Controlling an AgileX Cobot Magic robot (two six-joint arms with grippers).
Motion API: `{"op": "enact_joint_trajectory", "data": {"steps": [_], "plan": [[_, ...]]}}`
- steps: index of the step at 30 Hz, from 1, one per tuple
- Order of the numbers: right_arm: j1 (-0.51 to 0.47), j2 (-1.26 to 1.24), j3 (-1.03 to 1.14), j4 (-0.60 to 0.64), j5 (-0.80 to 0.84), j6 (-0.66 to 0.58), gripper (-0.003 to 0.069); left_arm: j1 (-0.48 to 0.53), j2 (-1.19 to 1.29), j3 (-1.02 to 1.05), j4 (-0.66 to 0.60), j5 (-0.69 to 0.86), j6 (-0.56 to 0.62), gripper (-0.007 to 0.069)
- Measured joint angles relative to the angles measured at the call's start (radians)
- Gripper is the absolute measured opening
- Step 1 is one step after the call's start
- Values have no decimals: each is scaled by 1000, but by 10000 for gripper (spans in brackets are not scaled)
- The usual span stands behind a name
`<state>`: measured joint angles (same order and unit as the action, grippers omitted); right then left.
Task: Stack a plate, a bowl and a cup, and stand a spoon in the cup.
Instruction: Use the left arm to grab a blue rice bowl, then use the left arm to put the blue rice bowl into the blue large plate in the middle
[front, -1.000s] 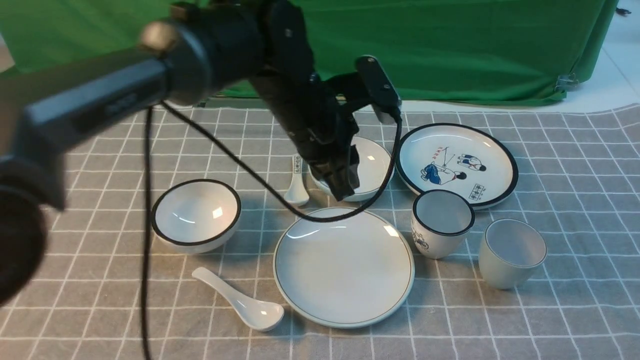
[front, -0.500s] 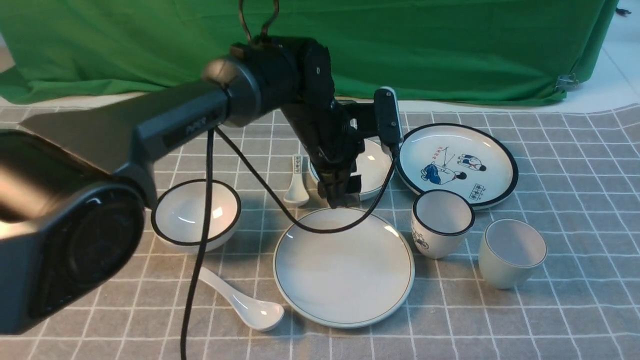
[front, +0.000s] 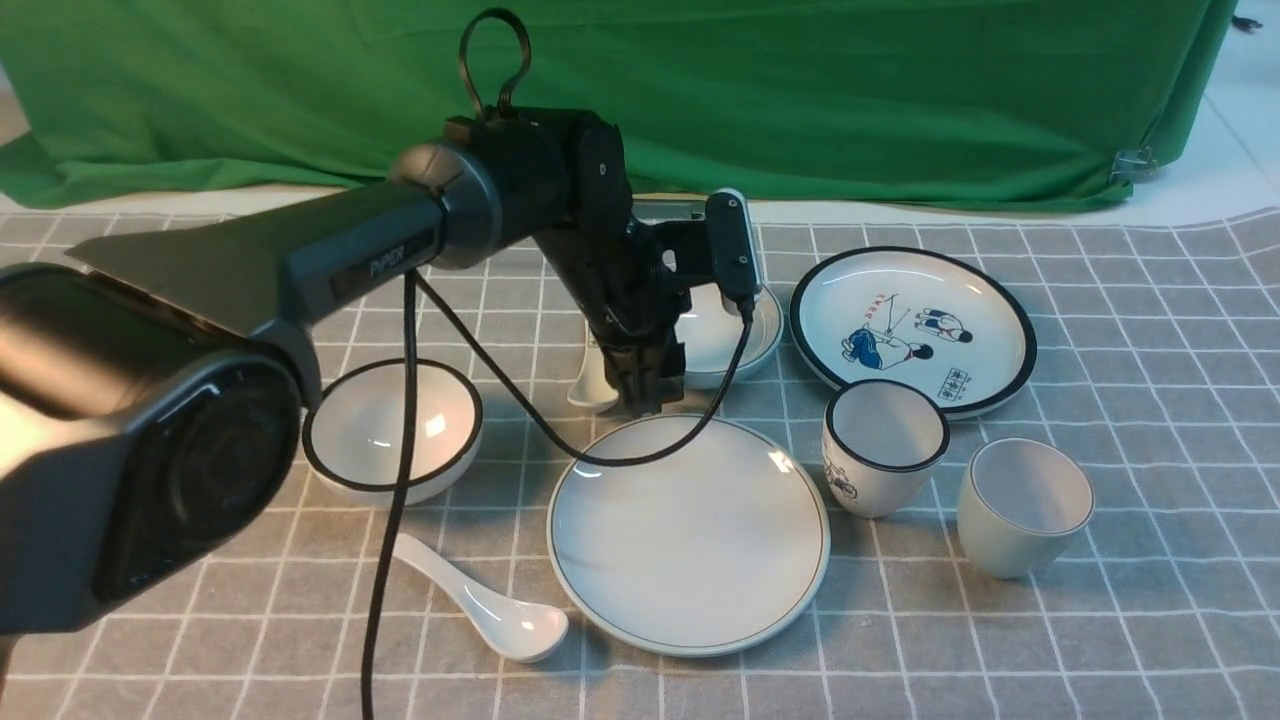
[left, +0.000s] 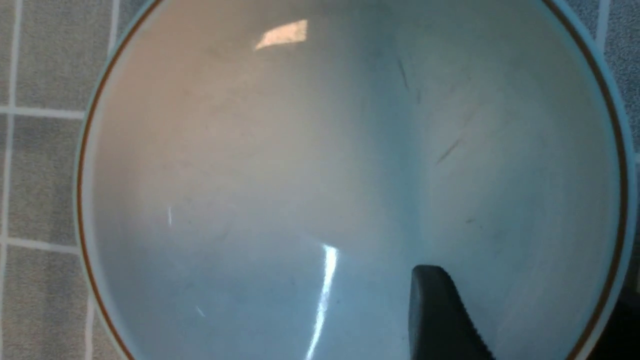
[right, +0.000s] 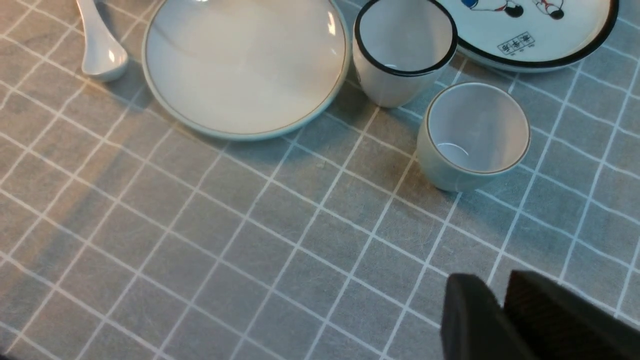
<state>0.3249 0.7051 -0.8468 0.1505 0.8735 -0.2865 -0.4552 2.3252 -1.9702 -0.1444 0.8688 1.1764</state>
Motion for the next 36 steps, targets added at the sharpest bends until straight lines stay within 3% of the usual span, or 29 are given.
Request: {"op": "enact_joint_trajectory", "data": {"steps": [2, 7, 10, 17, 22, 29, 36], "plan": [[0, 0, 0, 0, -6, -7, 143, 0, 0, 0, -4, 5, 0, 255], [0, 0, 0, 0, -12, -23, 143, -1, -1, -4, -19, 13, 4, 66], [0, 0, 0, 0, -12, -23, 143, -2, -12, -8, -17, 14, -3, 31], [0, 0, 0, 0, -12, -23, 143, -14, -98, 2, 2, 171, -170, 22], [0, 0, 0, 0, -13, -23, 143, -96, -253, 109, 23, 267, -289, 20], [0, 0, 0, 0, -2, -23, 143, -287, -401, 439, 127, 150, -441, 20], [0, -8, 0, 0, 5, -23, 143, -321, -396, 563, 185, -12, -477, 20]]}}
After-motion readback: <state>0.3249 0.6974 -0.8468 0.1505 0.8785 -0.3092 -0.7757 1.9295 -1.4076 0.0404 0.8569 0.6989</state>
